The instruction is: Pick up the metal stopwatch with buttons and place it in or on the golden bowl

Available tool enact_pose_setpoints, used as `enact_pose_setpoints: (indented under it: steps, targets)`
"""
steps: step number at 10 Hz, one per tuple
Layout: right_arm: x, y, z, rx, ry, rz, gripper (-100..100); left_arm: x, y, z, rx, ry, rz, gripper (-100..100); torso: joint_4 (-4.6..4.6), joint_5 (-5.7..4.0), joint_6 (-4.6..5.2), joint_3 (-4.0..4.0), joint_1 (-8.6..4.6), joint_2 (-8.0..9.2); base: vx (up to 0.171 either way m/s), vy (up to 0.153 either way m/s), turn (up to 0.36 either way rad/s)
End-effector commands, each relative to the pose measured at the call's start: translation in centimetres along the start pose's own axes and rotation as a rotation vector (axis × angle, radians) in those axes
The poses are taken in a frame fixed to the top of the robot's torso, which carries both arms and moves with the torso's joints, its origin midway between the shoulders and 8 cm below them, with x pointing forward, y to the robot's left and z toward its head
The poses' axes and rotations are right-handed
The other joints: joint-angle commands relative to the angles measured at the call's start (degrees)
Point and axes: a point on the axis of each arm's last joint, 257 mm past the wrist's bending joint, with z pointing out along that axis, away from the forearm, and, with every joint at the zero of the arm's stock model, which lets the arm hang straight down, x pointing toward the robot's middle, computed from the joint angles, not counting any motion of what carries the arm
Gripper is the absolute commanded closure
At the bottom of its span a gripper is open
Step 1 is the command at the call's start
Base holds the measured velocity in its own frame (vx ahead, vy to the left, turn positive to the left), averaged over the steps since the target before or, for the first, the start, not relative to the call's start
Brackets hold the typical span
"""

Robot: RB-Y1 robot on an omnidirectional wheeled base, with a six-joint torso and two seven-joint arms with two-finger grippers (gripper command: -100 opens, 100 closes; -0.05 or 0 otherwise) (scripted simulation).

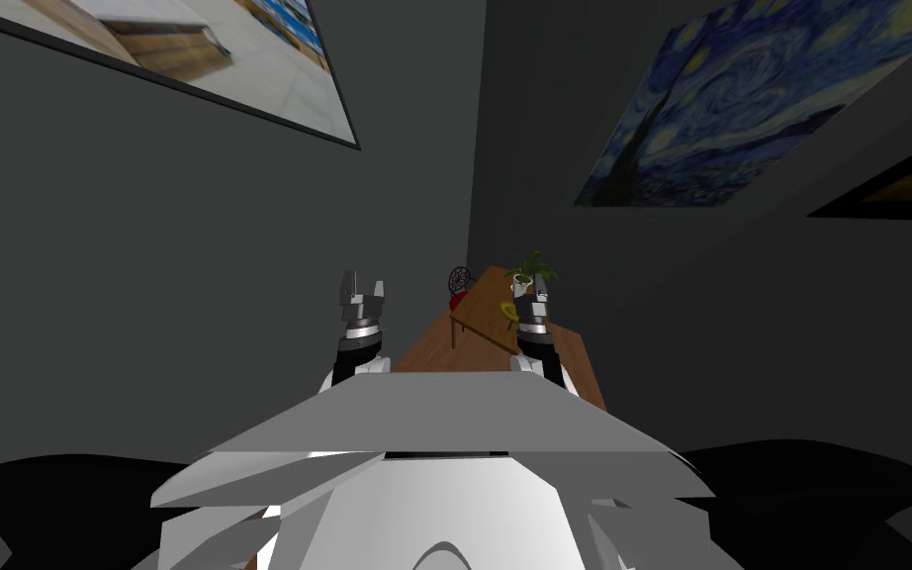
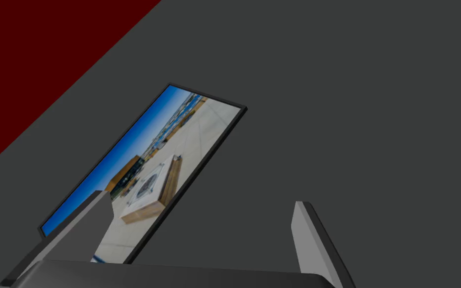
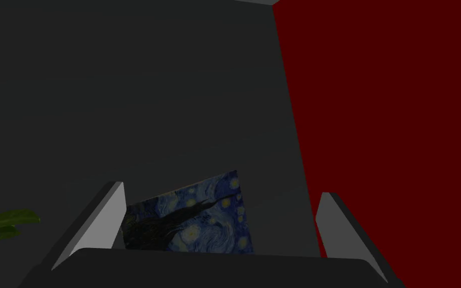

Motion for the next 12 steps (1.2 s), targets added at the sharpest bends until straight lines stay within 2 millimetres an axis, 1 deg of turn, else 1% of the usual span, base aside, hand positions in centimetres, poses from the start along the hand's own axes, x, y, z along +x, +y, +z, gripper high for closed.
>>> enact_pose_setpoints:
  steps: [1, 3, 6, 9, 12]
  targets:
    - [-0.5, -2.1, -0.2, 0.052, 0.015, 0.017, -100, 0.0, 0.0, 0.0, 0.000, 0.000, 0.000, 0, 0.00, 0.00, 0.00, 0.00, 0.00, 0.00, 0.024, 0.014, -0.031]
    - [-1.2, -4.1, -0.4, 0.104, 0.014, 0.041, -100, 0.0, 0.0, 0.0, 0.000, 0.000, 0.000, 0, -0.03, 0.01, 0.00, -0.08, 0.08, -0.14, 0.039, 0.032, -0.027]
    - [-3.1, -7.8, -0.8, 0.201, -0.008, 0.096, -100, 0.0, 0.0, 0.0, 0.000, 0.000, 0.000, 0, -0.05, 0.02, 0.00, -0.12, 0.09, -0.20, 0.049, 0.031, -0.030]
    - [-5.6, -11.9, -1.5, 0.309, -0.060, 0.169, -100, 0.0, 0.0, 0.0, 0.000, 0.000, 0.000, 0, -0.05, 0.03, 0.00, -0.14, 0.14, -0.23, 0.056, 0.044, -0.036]
    - [-8.8, -16.5, -2.9, 0.427, -0.143, 0.259, -100, 0.0, 0.0, 0.0, 0.000, 0.000, 0.000, 0, -0.07, 0.03, 0.01, -0.16, 0.15, -0.27, 0.067, 0.049, -0.044]
